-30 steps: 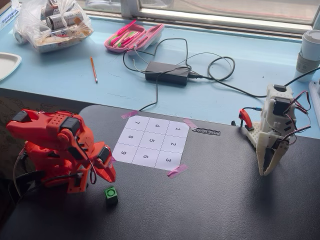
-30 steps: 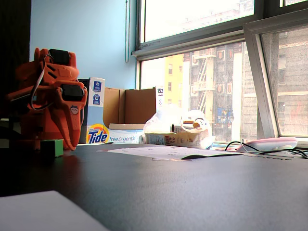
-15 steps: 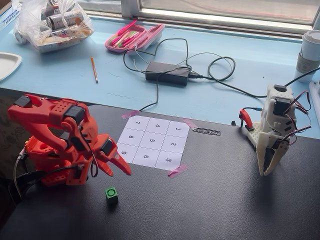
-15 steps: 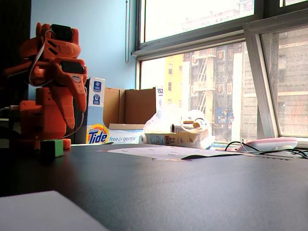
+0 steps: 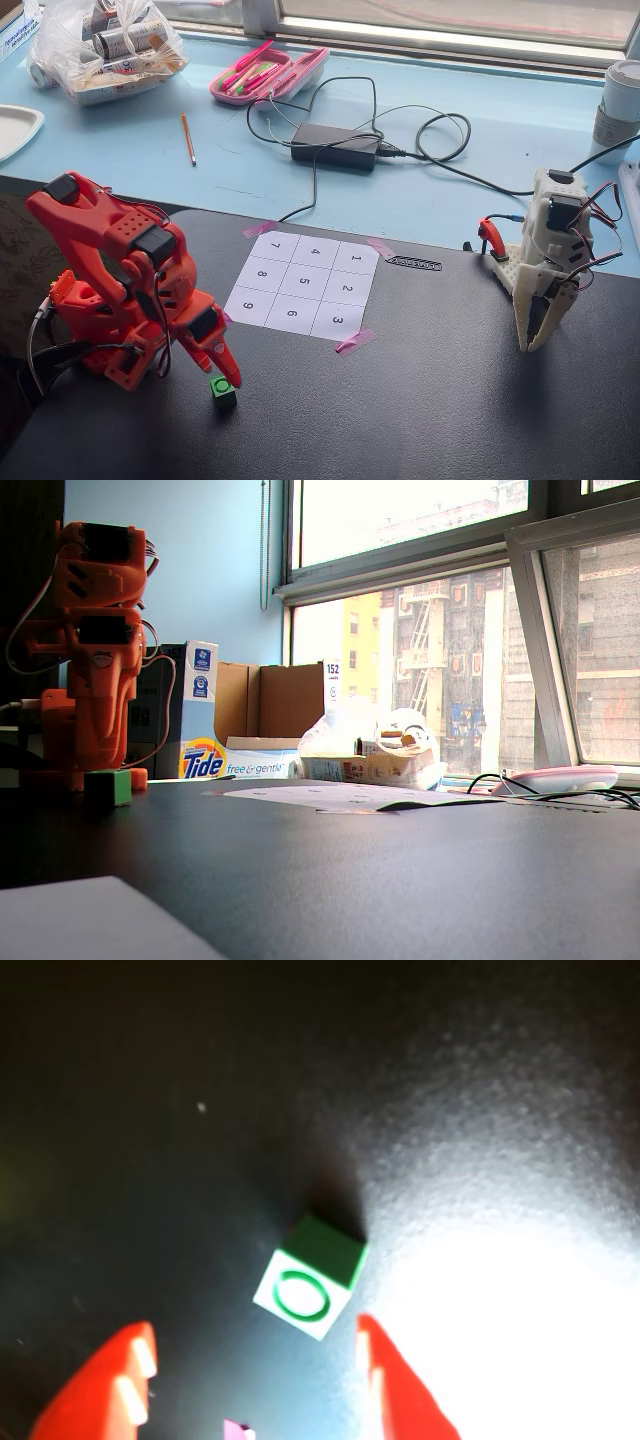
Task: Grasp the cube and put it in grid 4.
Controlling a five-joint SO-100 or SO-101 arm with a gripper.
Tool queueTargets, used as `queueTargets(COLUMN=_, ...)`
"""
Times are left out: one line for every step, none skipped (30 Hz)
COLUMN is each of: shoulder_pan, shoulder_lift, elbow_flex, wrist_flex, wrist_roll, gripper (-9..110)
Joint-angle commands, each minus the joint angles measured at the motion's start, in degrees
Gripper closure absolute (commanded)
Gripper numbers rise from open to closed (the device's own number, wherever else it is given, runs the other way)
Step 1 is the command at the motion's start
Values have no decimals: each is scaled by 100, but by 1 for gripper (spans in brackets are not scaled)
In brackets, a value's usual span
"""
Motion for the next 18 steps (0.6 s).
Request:
queueTargets(shoulder_pan=114, shoulder_lift=-97, elbow_flex=-123, wrist_flex=-123, wrist_roll=88, gripper=69)
queueTargets(shoulder_pan=132, shoulder_lift=-114, elbow_flex=-35, wrist_flex=-202, wrist_roll=105, gripper=69)
queueTargets(shoulder_pan=149, shoulder_lift=-149, elbow_flex=44, wrist_flex=-272, wrist_roll=123, gripper=69)
queueTargets(shoulder_pan=158, shoulder_lift=-176, elbow_flex=114, wrist_flex=-343, wrist_roll=149, gripper=69)
queueTargets(shoulder_pan=167, shoulder_lift=-185, elbow_flex=202, wrist_flex=-422, wrist_roll=158, gripper=69)
queueTargets(shoulder_pan=167, shoulder_lift=-202, elbow_flex=281, wrist_flex=-501, wrist_roll=167, gripper=69)
queueTargets(shoulder_pan=158, shoulder_lift=-220, elbow_flex=352, wrist_flex=-580, wrist_roll=185, gripper=69)
queueTargets(shoulder_pan=149, shoulder_lift=-237, elbow_flex=422, wrist_flex=-650, wrist_roll=193, gripper=69)
queueTargets(shoulder_pan=132, shoulder_lift=-246, elbow_flex=492, wrist_flex=-729, wrist_roll=193, gripper=69)
queueTargets(shoulder_pan=123, shoulder_lift=-281, elbow_flex=545, wrist_flex=-782, wrist_roll=193, gripper=69)
queueTargets(shoulder_pan=114, shoulder_lift=-299, elbow_flex=589, wrist_flex=-826, wrist_roll=202, gripper=69)
queueTargets(shoulder_pan=105, shoulder_lift=-316, elbow_flex=624, wrist_flex=-861, wrist_roll=202, gripper=70)
queueTargets(shoulder_pan=97, shoulder_lift=-343, elbow_flex=633, wrist_flex=-888, wrist_roll=229, gripper=70)
queueTargets(shoulder_pan=97, shoulder_lift=-352, elbow_flex=642, wrist_flex=-914, wrist_roll=246, gripper=70)
queueTargets(shoulder_pan=97, shoulder_lift=-369, elbow_flex=659, wrist_flex=-958, wrist_roll=255, gripper=72)
queueTargets(shoulder_pan=79, shoulder_lift=-387, elbow_flex=677, wrist_flex=-1002, wrist_roll=255, gripper=75)
queueTargets(shoulder_pan=70, shoulder_lift=-396, elbow_flex=712, wrist_flex=-1055, wrist_roll=255, gripper=78)
queueTargets(shoulder_pan=62, shoulder_lift=-404, elbow_flex=729, wrist_flex=-1081, wrist_roll=272, gripper=79)
